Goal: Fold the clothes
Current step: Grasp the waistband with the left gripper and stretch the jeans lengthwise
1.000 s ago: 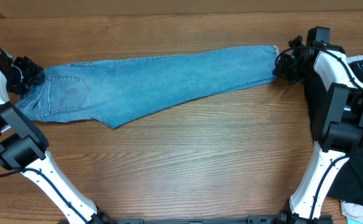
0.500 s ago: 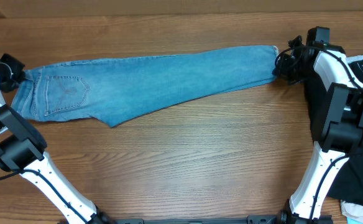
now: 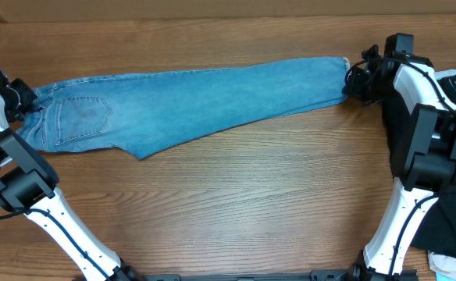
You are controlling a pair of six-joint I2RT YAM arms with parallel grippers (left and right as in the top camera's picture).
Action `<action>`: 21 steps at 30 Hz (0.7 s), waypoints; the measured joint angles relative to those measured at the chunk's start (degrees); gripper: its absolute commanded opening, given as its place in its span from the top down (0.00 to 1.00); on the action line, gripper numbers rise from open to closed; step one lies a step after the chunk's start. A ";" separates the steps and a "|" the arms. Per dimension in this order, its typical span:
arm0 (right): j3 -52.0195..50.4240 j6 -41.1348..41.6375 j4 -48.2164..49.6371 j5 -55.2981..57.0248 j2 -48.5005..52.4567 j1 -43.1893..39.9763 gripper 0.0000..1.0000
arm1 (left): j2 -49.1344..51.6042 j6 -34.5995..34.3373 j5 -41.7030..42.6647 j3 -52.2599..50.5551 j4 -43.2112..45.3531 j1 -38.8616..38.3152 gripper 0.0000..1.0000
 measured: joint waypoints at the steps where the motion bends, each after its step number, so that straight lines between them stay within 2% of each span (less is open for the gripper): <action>1: 0.02 -0.02 -0.04 1.09 -0.02 0.22 0.96 | 0.00 0.33 -0.17 0.00 0.02 0.00 0.96; 21: 0.13 -6.43 -2.43 1.90 -0.24 -1.49 0.96 | 0.22 5.07 -2.86 -1.07 4.04 -1.03 0.96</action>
